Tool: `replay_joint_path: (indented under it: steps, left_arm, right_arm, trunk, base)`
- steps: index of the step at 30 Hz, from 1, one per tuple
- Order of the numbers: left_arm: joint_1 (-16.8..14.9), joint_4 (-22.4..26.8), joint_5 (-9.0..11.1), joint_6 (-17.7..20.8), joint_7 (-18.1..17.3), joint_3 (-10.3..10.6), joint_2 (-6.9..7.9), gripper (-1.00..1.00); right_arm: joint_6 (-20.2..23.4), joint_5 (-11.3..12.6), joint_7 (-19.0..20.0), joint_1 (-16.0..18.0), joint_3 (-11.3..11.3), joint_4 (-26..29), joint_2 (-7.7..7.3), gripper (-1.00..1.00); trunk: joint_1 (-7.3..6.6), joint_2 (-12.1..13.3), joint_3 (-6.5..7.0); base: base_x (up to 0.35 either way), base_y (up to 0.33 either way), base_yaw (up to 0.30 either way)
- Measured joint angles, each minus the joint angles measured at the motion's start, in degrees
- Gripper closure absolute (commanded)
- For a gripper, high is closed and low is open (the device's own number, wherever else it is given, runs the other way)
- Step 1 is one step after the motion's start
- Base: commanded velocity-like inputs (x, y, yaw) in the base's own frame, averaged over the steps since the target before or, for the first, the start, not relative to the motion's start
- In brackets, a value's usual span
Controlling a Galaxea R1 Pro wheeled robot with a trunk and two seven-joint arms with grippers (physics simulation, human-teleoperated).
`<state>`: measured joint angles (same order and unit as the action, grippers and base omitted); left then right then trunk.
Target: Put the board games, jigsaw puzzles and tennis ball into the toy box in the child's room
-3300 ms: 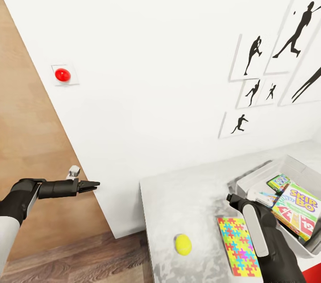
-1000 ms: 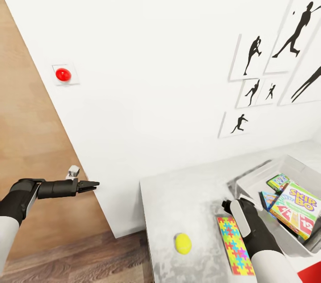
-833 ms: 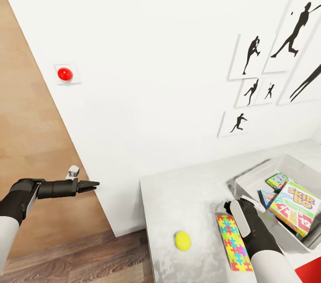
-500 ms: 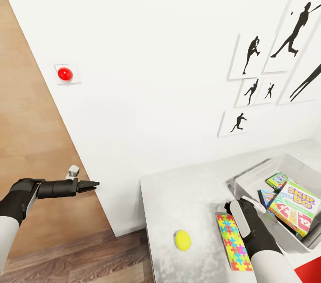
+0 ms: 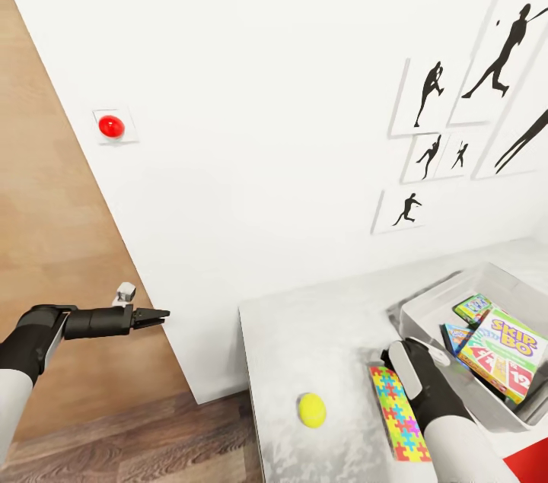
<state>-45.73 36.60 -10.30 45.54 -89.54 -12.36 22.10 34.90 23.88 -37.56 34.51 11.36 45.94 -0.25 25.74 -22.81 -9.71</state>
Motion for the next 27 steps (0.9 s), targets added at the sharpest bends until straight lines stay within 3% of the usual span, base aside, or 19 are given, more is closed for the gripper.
replay_joint_path:
  steps: [14, 27]
  left_arm:
    - [0.0, -0.01, 0.0, 0.0, 0.0, 0.0, -0.07, -1.0]
    - [0.0, -0.01, 0.0, -0.01, 0.0, 0.0, -0.1, -1.0]
  right_arm:
    - [-0.58, -0.38, 0.2, 0.26, -0.17, -0.63, 0.0, -1.0]
    - [-0.87, -0.1, 0.41, 0.29, -0.08, -0.55, 0.03, -1.0]
  trunk:
    - [0.01, 0.0, 0.01]
    - [0.03, 0.0, 0.01]
  base:
    - [-0.013, 0.0, 0.0]
    - [-0.221, 0.0, 0.0]
